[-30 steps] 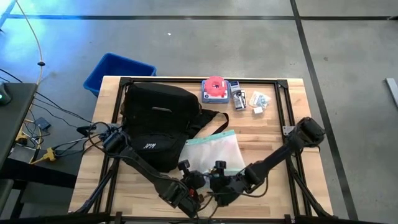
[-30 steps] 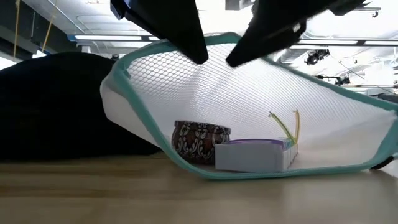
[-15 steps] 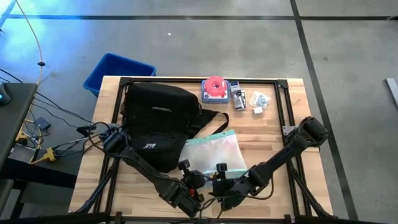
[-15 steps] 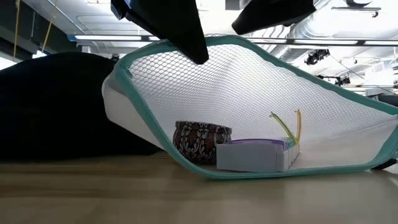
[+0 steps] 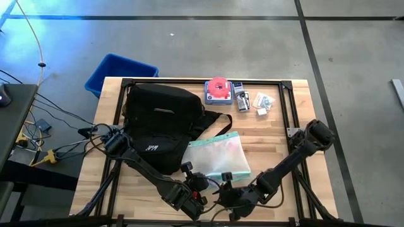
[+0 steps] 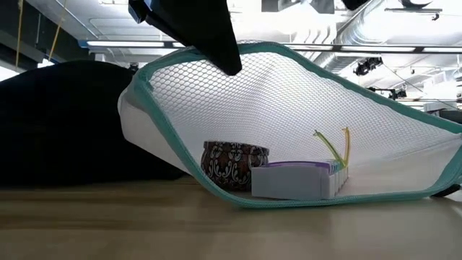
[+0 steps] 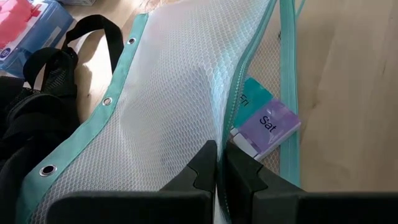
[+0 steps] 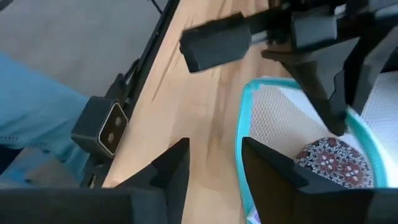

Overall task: Unpack backpack
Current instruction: Put the scented candle into the zip bag, then put the white charger adapter into the zip bag

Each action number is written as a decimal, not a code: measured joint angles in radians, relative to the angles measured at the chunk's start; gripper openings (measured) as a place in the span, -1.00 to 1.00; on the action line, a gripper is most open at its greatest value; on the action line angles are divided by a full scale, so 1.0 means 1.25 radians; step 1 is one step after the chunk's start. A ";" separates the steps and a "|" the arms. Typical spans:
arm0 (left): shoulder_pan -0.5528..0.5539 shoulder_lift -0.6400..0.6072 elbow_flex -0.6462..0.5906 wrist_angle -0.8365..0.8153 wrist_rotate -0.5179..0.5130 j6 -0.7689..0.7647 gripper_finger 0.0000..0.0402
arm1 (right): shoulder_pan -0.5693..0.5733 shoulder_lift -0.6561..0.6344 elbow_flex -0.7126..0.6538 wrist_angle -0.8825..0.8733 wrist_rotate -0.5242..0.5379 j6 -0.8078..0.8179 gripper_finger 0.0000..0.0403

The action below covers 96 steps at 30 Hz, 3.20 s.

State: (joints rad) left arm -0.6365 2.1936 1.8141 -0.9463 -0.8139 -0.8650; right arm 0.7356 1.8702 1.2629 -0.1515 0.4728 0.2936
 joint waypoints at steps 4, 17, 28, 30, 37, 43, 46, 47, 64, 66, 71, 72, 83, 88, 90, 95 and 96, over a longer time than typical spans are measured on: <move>0.000 0.000 0.000 0.000 0.000 0.001 -1.00 | 0.014 0.028 0.000 0.028 0.040 0.010 -0.42; -0.010 0.000 0.000 -0.023 0.000 0.001 -1.00 | -0.014 0.138 -0.002 0.146 0.063 0.066 -0.44; -0.015 0.000 0.000 -0.024 0.000 0.002 -1.00 | -0.031 0.149 -0.002 0.143 0.085 0.087 -0.44; -0.015 0.000 0.000 -0.024 0.000 0.002 -1.00 | -0.031 0.149 -0.002 0.140 0.085 0.090 -0.44; -0.016 0.000 0.000 -0.024 0.001 0.002 -1.00 | -0.033 0.148 -0.002 0.119 0.101 0.107 -0.44; -0.016 0.000 0.000 -0.024 0.001 0.003 -1.00 | -0.039 0.148 -0.002 0.118 0.064 0.118 -0.44; -0.016 0.000 0.000 -0.024 0.001 0.003 -1.00 | -0.051 0.148 -0.002 0.115 -0.011 0.118 -0.48; -0.016 0.000 0.000 -0.024 0.001 0.003 -1.00 | -0.056 0.148 -0.002 0.111 -0.040 0.122 -0.50; -0.016 0.000 -0.001 -0.024 0.001 0.004 -1.00 | -0.065 0.146 0.015 -0.116 -0.111 0.211 -0.97; -0.016 0.000 -0.001 -0.024 0.000 0.004 -1.00 | -0.075 0.151 0.015 -0.104 -0.028 0.189 -0.99; -0.014 0.000 -0.001 -0.030 -0.006 0.002 -1.00 | -0.158 0.172 0.015 -0.095 0.097 0.200 -1.00; -0.013 0.000 -0.001 -0.029 -0.007 0.003 -1.00 | -0.169 0.173 0.015 -0.097 0.097 0.200 -1.00; -0.016 0.000 -0.001 -0.022 0.003 0.001 -1.00 | -0.073 0.081 0.015 -0.089 0.152 0.119 -1.00; -0.016 0.000 -0.001 -0.023 0.004 0.002 -1.00 | 0.022 -0.006 0.015 -0.123 0.078 0.093 -1.00; -0.014 0.000 -0.001 -0.024 0.004 0.001 -1.00 | 0.042 -0.038 0.015 -0.192 0.080 0.122 -0.99; -0.014 0.000 -0.001 -0.025 0.003 -0.005 -1.00 | 0.023 -0.144 0.015 -0.480 0.115 0.280 -0.82; -0.014 0.000 -0.001 -0.025 0.003 -0.005 -1.00 | 0.010 -0.163 0.015 -0.549 0.121 0.306 -0.75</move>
State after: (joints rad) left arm -0.6534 2.1941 1.8130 -0.9780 -0.8101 -0.8715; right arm 0.7478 1.6669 1.2819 -0.8383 0.6247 0.6764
